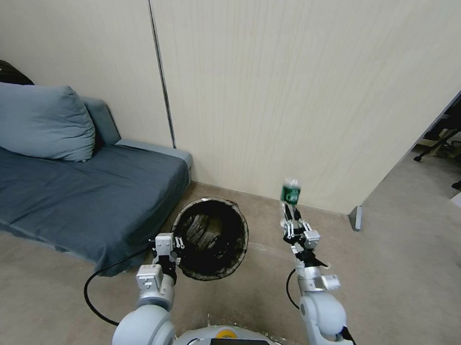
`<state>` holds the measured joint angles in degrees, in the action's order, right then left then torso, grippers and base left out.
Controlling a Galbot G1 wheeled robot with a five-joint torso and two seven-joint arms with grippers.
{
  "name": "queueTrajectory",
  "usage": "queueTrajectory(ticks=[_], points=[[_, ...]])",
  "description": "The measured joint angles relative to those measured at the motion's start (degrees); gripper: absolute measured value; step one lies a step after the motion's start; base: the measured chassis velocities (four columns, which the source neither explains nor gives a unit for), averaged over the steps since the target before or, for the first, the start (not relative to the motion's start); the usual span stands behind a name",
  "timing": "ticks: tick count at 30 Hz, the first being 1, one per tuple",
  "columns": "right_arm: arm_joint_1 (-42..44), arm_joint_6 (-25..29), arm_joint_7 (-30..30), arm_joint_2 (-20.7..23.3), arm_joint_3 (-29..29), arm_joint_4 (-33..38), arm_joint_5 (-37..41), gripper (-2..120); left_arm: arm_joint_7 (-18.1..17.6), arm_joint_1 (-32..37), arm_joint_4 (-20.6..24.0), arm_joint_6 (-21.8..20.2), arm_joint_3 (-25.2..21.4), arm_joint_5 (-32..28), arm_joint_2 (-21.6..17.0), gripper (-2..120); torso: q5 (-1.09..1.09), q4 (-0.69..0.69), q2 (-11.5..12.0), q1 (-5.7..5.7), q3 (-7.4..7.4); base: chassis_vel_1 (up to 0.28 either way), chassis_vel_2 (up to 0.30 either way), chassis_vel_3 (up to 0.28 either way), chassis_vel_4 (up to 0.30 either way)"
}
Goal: Pick up the trash bin, then pick up the garbage from the floor and place it into the trash bin.
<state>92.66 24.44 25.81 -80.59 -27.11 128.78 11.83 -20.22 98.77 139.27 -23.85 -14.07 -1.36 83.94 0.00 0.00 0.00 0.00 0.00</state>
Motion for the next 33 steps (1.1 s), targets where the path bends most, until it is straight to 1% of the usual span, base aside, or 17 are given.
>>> queueTrajectory(ticks=[1,2,3,4,5,7,8,10,12,14,17,28,33], points=[[0.00,0.00,0.00,0.00,0.00,0.00,0.00,14,0.00,0.00,0.00,0.00,0.00,0.00,0.00,0,0.00,0.00,0.00,0.00,0.00,0.000,0.000,0.000,0.000],[0.16,0.00,1.97,0.57,0.52,0.00,0.67,14,0.02,0.00,-0.08,0.00,0.22,0.00,0.00,0,-0.01,0.00,0.00,0.00,0.00,0.000,0.000,0.000,0.000],[0.61,-0.42,7.30,1.82,1.71,-0.27,2.13,14,0.08,-0.02,-0.22,0.00,0.52,0.00,-0.01,0,-0.01,0.00,0.00,0.00,0.00,0.000,0.000,0.000,0.000],[0.94,-0.93,10.27,2.49,2.49,-0.78,2.51,14,0.12,-0.02,-0.25,0.00,0.61,0.00,-0.03,0,0.00,-0.01,0.00,0.00,0.00,0.000,0.000,0.000,0.000],[0.94,-0.93,10.27,2.49,2.49,-0.78,2.51,14,0.12,-0.02,-0.25,0.00,0.61,0.00,-0.03,0,0.00,-0.01,0.00,0.00,0.00,0.000,0.000,0.000,0.000],[0.94,-1.46,13.79,3.48,4.40,-2.27,2.08,14,0.16,0.04,-0.26,0.00,0.74,0.01,-0.10,0,0.00,-0.01,0.00,0.00,0.00,0.000,0.000,0.000,0.000],[0.69,-1.70,14.49,3.76,5.60,-3.39,1.39,14,0.17,0.06,-0.26,0.00,0.84,0.01,-0.12,0,0.00,0.00,0.00,0.00,0.00,0.000,0.000,0.000,0.000],[0.49,-1.82,14.64,3.85,6.32,-4.08,0.97,14,0.18,0.09,-0.26,-0.01,0.94,0.02,-0.13,0,-0.01,0.00,0.00,0.00,0.00,0.000,0.000,0.000,0.000],[-0.12,-2.00,14.71,3.74,8.15,-6.66,-0.88,14,0.19,0.15,-0.30,-0.02,1.15,0.11,-0.12,0,-0.01,0.00,0.00,0.00,0.00,0.000,0.000,0.000,0.000],[-0.33,-1.91,14.71,3.53,8.64,-7.68,-1.57,14,0.18,0.20,-0.31,-0.02,1.19,0.16,-0.10,0,0.00,0.00,0.00,0.00,0.00,0.000,0.000,0.000,0.000],[-0.80,-1.56,14.48,2.63,10.18,-11.02,-3.22,14,0.18,0.33,-0.31,-0.02,1.27,0.34,-0.13,0,0.00,0.00,0.00,0.00,0.00,0.000,0.000,0.000,0.000],[-2.31,-0.28,12.91,1.45,10.23,-16.76,-4.62,14,0.22,0.58,-0.24,0.02,1.90,0.78,-0.12,0,0.00,0.00,0.00,0.00,0.00,0.000,0.000,0.000,0.000],[-2.80,0.07,12.39,1.20,9.89,-17.67,-5.01,14,0.23,0.88,-0.05,0.12,2.17,0.94,-0.12,0,0.00,0.00,0.00,0.00,0.00,0.000,0.000,0.000,0.000]])
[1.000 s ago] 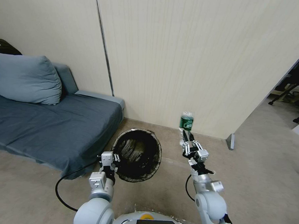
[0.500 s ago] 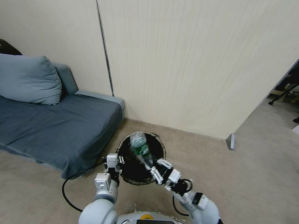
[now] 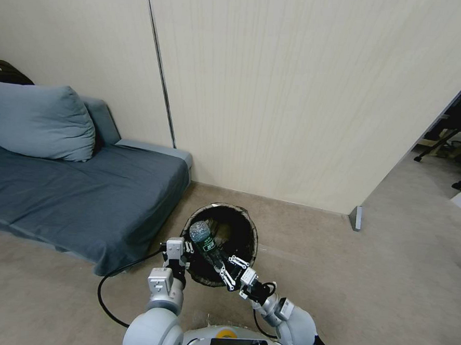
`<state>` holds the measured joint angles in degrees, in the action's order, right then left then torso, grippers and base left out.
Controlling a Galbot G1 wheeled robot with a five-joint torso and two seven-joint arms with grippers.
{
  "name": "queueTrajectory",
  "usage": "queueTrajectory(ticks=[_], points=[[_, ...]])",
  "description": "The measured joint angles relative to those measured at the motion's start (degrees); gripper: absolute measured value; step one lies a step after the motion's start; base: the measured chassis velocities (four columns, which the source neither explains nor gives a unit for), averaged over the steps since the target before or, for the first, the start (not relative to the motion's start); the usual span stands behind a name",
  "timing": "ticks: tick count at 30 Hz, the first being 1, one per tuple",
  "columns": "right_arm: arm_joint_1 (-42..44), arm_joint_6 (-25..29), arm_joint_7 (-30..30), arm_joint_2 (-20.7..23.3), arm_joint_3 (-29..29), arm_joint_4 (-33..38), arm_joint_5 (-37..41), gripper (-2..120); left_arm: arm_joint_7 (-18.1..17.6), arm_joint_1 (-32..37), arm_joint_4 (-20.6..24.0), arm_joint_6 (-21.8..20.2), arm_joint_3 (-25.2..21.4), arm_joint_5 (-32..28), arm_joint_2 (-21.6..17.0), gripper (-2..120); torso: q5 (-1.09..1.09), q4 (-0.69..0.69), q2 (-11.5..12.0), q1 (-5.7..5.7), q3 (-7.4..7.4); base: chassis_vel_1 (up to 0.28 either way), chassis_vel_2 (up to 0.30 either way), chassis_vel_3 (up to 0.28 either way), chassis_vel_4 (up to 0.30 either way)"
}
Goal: Pick up the trash bin, then pick up the garbage from the floor and place it into the trash bin.
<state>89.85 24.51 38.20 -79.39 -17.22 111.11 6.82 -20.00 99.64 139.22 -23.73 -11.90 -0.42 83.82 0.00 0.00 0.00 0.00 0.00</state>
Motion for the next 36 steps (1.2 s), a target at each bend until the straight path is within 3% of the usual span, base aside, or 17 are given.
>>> queueTrajectory(ticks=[8,10,15,23,32,36], points=[[-0.30,0.07,-0.70,-0.36,-0.42,-0.15,-0.46,35,0.00,0.23,0.19,0.13,0.00,0.07,0.02,0,0.00,0.00,0.00,0.00,0.00,0.000,0.000,0.000,0.000],[-0.31,0.11,-0.72,-0.41,-0.58,0.11,-0.47,48,0.00,0.26,0.20,0.15,0.00,0.09,0.07,0,0.00,0.00,0.00,0.00,0.00,0.000,0.000,0.000,0.000],[-0.24,0.18,-0.71,-0.40,-0.74,0.48,-0.48,61,0.01,0.35,0.20,0.33,-0.05,0.09,0.09,0,0.00,0.00,0.00,0.00,0.00,0.000,0.000,0.000,0.000],[0.77,1.30,-1.03,-0.54,-1.03,3.80,-0.78,95,1.04,1.20,0.24,0.01,-0.04,0.55,-0.09,0,0.00,0.00,0.00,0.00,0.00,0.000,0.000,0.000,0.000],[2.64,2.21,-3.09,-0.81,-0.93,10.65,-0.90,100,2.03,2.08,0.23,-0.21,0.02,1.64,-0.27,0,0.00,0.00,0.00,0.00,0.00,0.000,0.000,0.000,0.000],[4.17,1.06,-9.79,-2.25,-2.08,17.77,-0.41,100,2.41,3.02,0.58,-0.38,-0.20,1.93,-0.59,0,0.00,0.00,-0.01,0.00,0.00,0.000,0.000,0.000,0.000]])
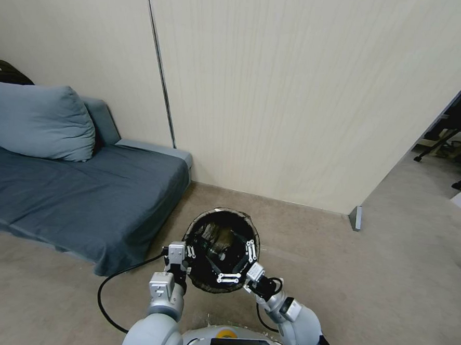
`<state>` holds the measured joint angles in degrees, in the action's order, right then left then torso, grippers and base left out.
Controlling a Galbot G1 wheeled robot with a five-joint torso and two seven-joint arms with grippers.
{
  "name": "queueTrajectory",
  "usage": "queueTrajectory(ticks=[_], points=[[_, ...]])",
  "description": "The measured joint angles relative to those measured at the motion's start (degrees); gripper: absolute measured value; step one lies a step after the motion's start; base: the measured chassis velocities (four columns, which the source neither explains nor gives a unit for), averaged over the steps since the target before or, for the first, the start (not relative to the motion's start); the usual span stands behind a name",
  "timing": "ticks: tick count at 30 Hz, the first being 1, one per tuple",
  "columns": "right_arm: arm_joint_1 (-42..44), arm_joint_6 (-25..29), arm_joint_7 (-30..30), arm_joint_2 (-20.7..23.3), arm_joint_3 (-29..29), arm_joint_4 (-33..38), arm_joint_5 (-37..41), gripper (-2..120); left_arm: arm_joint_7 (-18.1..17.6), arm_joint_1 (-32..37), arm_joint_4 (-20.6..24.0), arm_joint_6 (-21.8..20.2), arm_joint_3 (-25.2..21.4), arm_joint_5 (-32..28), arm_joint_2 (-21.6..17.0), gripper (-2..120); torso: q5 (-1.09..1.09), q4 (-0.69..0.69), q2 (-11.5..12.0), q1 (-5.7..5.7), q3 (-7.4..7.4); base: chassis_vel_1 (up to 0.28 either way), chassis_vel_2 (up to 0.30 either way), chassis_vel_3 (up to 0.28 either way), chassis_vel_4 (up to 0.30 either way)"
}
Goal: Pick up the trash bin, then pick up the garbage from the floor and place it into the trash bin.
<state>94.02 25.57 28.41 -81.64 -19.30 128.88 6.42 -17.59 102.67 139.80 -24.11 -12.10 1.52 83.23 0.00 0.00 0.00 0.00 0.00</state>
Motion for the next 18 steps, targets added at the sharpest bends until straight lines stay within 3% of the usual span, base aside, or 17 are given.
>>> queueTrajectory(ticks=[1,3,5,9,18], points=[[0.00,0.00,0.00,0.00,0.00,0.00,0.00,100,0.00,0.00,0.00,0.00,0.00,0.00,0.00,0,0.00,0.00,0.00,0.00,0.00,0.000,0.000,0.000,0.000],[0.96,-1.64,-7.20,-1.46,-1.77,4.60,-1.15,100,0.22,1.08,0.63,-0.83,-0.10,-0.08,-0.63,0,0.00,-0.01,0.00,0.00,0.00,0.000,0.000,0.000,0.000],[1.07,-2.07,-9.09,-1.81,-2.38,5.54,-1.72,100,0.30,1.30,0.79,-1.03,-0.13,-0.13,-0.76,0,0.00,0.00,0.00,0.00,0.00,0.000,0.000,0.000,0.000],[2.96,-5.08,-20.28,-4.73,-7.40,14.19,-5.94,100,0.93,2.29,1.91,-1.99,-1.40,-0.99,-2.27,0,0.03,-0.01,0.00,0.00,0.00,0.000,0.000,0.000,0.000],[5.10,-5.67,-26.36,-6.53,-15.09,14.25,-6.23,100,1.08,3.71,3.07,-2.03,-2.23,-1.53,-3.98,0,0.00,0.00,0.00,0.00,0.00,0.000,0.000,0.000,0.000]])
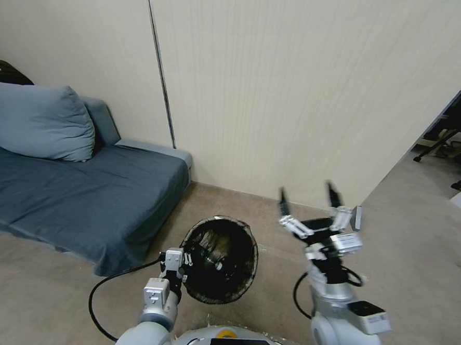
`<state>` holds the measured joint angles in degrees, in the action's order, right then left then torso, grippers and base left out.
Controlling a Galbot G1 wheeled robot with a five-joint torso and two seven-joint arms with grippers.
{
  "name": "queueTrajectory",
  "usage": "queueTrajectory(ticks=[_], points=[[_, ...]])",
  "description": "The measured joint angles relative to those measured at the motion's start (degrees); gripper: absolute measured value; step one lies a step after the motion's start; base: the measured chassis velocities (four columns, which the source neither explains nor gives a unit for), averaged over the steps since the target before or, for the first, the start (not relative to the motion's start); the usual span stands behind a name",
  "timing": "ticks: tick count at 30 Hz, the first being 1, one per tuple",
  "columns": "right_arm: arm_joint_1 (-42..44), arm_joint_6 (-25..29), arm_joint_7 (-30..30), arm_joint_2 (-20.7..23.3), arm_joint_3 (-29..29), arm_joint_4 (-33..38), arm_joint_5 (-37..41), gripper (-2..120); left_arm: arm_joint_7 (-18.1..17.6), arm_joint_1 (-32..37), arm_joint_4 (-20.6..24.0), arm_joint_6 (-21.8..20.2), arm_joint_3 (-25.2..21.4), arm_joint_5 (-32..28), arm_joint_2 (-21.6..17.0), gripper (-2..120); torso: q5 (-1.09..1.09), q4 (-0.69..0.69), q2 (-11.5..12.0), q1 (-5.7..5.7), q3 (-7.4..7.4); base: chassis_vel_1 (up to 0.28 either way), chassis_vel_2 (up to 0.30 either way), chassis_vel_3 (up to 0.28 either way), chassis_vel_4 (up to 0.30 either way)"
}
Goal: Pick up the trash bin, then pick up the garbage from the floor and place it into the trash bin.
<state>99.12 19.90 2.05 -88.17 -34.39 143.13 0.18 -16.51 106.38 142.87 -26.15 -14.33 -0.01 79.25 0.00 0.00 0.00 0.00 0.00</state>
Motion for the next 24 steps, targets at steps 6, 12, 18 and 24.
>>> queueTrajectory(ticks=[6,12,18,24], points=[[1.52,1.07,-1.76,-0.93,-2.22,-4.07,0.64,100,-0.05,0.05,0.20,0.17,-0.77,-0.19,0.03,0,-0.01,0.00,0.00,0.00,0.00,0.000,0.000,0.000,0.000],[4.09,4.43,-3.08,-3.04,-3.11,-10.06,0.53,100,-0.16,0.15,0.37,0.37,-1.32,-0.23,0.36,0,-0.01,0.00,0.00,0.00,0.00,0.000,0.000,0.000,0.000],[4.28,5.38,-2.72,-3.74,-2.74,-11.03,0.50,100,-0.16,0.24,0.39,0.34,-0.92,-0.07,0.80,0,0.00,0.00,0.00,0.00,0.00,0.000,0.000,0.000,0.000],[3.75,5.47,-2.49,-3.95,-2.46,-11.34,0.48,100,-0.13,0.35,0.40,0.31,-0.86,0.05,0.86,0,0.00,0.00,0.00,0.00,0.00,0.000,0.000,0.000,0.000]])
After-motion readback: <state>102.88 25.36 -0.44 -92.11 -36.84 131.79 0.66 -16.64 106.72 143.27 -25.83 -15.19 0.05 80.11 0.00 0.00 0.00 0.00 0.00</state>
